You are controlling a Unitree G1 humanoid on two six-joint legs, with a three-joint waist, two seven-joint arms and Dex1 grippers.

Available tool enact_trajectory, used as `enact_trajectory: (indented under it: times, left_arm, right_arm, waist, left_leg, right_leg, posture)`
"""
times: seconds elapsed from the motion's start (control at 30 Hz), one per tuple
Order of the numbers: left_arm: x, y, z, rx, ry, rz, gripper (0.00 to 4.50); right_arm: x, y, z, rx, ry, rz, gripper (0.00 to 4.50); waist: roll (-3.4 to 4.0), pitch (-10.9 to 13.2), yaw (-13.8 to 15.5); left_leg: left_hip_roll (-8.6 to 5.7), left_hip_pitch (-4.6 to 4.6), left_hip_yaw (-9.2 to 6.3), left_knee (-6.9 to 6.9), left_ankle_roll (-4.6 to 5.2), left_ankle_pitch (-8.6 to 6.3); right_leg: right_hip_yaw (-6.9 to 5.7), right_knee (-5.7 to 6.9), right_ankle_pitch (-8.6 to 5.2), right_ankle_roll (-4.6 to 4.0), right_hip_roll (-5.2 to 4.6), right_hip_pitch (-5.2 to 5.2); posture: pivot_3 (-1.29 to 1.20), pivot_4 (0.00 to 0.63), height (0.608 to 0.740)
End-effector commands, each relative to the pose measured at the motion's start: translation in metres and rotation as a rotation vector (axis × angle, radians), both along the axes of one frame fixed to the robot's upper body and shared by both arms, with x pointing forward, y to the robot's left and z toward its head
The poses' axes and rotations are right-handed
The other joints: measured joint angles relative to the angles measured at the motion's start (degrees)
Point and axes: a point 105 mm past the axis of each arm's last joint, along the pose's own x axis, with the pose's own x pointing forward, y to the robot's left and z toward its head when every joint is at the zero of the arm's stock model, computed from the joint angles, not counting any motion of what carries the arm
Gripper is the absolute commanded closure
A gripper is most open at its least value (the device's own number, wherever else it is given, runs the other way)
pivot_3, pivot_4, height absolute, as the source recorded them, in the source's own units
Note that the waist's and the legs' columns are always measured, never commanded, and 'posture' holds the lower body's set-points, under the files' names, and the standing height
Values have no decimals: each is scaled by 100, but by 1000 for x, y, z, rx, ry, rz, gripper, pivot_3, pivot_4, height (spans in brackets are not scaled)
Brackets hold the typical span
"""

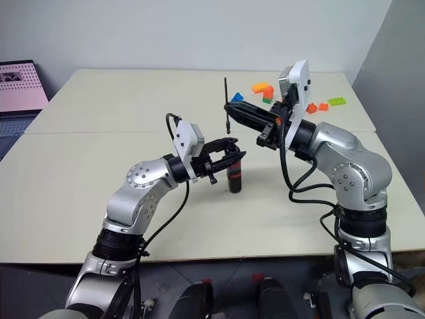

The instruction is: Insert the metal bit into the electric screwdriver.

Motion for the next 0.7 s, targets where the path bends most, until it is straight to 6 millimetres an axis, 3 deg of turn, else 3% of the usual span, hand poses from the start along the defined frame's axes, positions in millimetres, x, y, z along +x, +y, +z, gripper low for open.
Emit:
enact_trajectory:
  times: [0.03,0.7]
  left_arm:
    - [-3,1,6,-1,-26,-7,2915]
    - [-4,2,5,12,-29,-14,2915]
  right_arm:
    - [-9,2,7,-15,-44,13,4500]
    - [-4,4,-5,-49,-41,-8,4500]
  waist:
    - [0,0,-1]
    - [0,0,0]
  left_leg:
    - [0,0,0,0,0,0]
    - [1,2,-1,0,0,0]
  right_leg:
    - [0,0,0,0,0,0]
    - [-1,0,0,0,2,2]
  posture:
    - [0,150,740]
    - [0,150,740]
